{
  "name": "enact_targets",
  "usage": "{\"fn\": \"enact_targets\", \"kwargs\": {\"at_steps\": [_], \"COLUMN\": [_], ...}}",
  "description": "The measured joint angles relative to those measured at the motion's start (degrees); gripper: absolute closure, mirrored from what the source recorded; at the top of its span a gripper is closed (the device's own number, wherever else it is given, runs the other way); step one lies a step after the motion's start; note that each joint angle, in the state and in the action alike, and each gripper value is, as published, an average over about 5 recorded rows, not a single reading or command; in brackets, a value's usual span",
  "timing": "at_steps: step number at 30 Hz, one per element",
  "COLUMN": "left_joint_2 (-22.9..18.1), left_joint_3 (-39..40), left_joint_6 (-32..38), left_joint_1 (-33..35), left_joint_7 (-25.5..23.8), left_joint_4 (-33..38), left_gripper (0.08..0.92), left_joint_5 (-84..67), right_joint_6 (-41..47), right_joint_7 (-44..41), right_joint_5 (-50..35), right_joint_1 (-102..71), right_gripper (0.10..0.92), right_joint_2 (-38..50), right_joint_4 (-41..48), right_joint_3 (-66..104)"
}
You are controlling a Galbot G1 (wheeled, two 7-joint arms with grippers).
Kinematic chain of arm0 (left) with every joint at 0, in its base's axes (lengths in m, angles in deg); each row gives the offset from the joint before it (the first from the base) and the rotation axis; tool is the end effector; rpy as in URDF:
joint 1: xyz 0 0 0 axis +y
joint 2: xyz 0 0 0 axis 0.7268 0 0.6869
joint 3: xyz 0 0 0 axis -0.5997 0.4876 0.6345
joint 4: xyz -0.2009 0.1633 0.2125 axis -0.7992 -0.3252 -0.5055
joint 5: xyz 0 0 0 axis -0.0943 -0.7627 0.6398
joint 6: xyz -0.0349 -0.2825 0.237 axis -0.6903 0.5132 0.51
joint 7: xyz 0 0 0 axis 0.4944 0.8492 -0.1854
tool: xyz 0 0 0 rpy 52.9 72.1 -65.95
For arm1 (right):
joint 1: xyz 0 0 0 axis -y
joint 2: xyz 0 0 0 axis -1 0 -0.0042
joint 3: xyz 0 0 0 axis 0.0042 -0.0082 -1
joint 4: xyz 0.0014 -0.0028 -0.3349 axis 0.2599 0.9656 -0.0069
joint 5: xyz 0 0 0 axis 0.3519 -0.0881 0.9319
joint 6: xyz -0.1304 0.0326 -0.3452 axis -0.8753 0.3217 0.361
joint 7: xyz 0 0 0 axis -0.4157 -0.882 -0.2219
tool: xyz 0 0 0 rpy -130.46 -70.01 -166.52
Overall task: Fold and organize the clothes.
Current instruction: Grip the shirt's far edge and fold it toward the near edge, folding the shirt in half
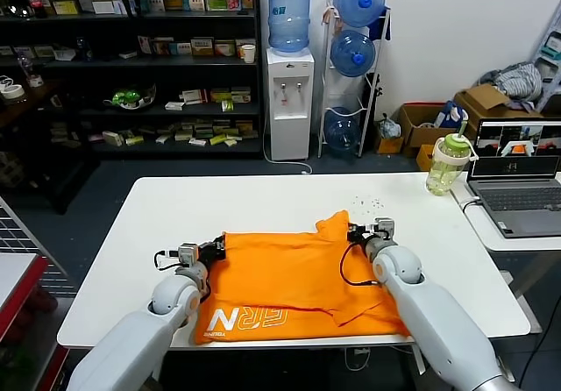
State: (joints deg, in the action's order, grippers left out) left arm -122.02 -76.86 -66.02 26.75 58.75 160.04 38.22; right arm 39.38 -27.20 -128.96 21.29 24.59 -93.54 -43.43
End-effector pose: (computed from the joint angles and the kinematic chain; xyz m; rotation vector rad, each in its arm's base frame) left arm 0.4171 0.0267 -0.3713 -0.2024 -2.6510 0.0562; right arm 0.4638 -0.0390 -0.3313 0.1784 -2.5610 -0.1051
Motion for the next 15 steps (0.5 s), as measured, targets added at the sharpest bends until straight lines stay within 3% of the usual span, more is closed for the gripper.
{"fn": "enact_targets", "kwargs": {"at_steps": [15], "left_joint_2": [3.35], "left_joint_3": [-3.88], "left_joint_6": [0.12], "left_joint_1": [4.98], "left_joint_7": [2.50], "left_joint_4": [9.40], "left_gripper": [0.905], "left_joint_5": [-0.42], "right_joint_6": [-1.74], "right_joint_7": [0.79], "right_joint_5": [-1.81], "right_joint_1": [-8.76], "right_gripper": [0.901], "right_joint_2": [5.07], "right_joint_4": [-11.86], "right_joint_3": [4.04]}}
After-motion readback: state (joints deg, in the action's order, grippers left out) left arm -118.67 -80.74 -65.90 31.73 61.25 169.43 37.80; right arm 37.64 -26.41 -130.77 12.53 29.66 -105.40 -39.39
